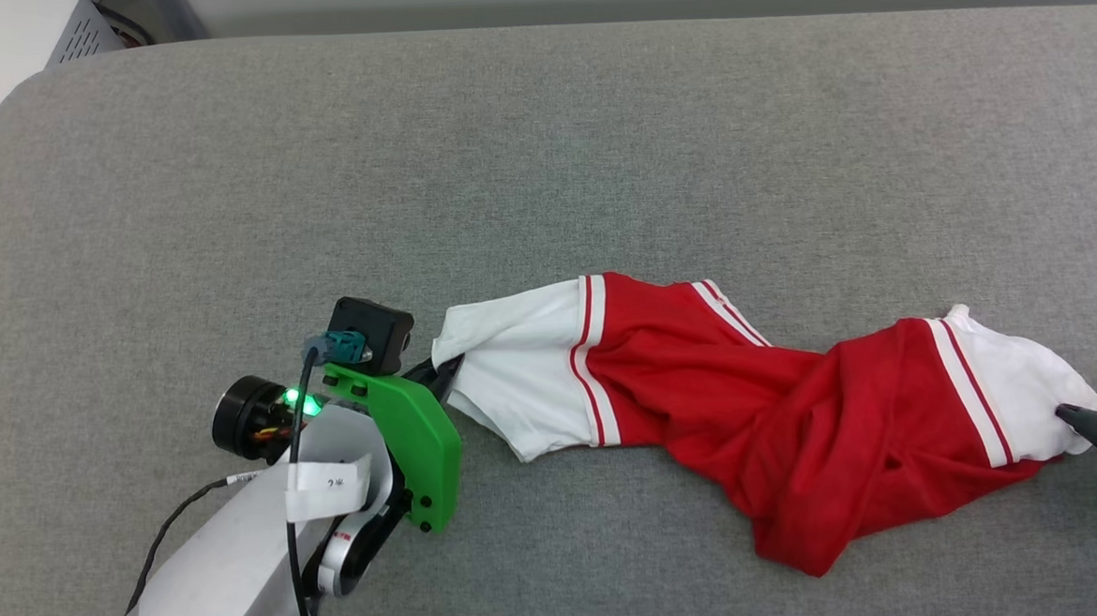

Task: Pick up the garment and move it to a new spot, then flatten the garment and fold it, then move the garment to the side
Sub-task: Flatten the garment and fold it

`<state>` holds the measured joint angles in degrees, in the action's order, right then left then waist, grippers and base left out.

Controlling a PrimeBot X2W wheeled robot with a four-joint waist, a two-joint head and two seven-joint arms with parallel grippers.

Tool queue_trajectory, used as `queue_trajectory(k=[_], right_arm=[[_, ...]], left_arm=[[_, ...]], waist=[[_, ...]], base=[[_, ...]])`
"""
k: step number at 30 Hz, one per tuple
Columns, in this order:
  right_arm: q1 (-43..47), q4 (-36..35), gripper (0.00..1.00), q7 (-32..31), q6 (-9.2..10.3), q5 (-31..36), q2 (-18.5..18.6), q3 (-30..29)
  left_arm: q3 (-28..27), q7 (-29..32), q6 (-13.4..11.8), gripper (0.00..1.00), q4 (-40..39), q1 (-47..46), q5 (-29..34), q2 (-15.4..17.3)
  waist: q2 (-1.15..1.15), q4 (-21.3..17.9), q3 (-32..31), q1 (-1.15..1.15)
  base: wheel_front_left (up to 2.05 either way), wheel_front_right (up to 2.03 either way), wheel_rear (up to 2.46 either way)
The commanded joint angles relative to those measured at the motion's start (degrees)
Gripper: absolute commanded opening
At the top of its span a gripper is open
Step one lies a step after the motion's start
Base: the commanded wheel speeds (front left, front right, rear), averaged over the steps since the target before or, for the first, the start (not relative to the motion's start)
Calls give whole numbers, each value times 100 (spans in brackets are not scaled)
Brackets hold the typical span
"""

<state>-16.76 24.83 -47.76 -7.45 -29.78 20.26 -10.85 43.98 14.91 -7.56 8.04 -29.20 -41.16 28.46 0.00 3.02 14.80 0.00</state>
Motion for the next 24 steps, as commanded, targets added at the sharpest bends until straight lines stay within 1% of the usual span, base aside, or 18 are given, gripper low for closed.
queue_trajectory(k=[1,6,11,17,21,24], right_arm=[[139,224,0,-152,-3,-48,-259,174],[-15,-33,0,84,-3,-62,-149,146],[-262,-620,0,548,-3,65,144,-9],[-481,-1351,0,698,-3,99,243,-245],[-613,-1619,0,749,-3,226,262,-337],[-712,-1721,0,810,-3,353,253,-316]], left_arm=[[-34,-46,-40,0,9,5,13,6],[-75,-77,-48,0,53,53,-48,50],[-199,-223,-121,0,40,38,-23,168],[-400,-329,-152,0,50,-82,-51,346],[-642,-500,-163,0,205,-289,-122,393],[-824,-645,-93,0,472,-513,-206,389]], waist=[[0,1,8,0],[0,-50,-112,0],[0,-91,-360,0],[0,-126,-675,0],[0,-110,-840,0],[0,-104,-948,0]], base=[[0,0,0],[0,0,0],[0,0,0],[0,0,0],[0,0,0],[0,0,0]])
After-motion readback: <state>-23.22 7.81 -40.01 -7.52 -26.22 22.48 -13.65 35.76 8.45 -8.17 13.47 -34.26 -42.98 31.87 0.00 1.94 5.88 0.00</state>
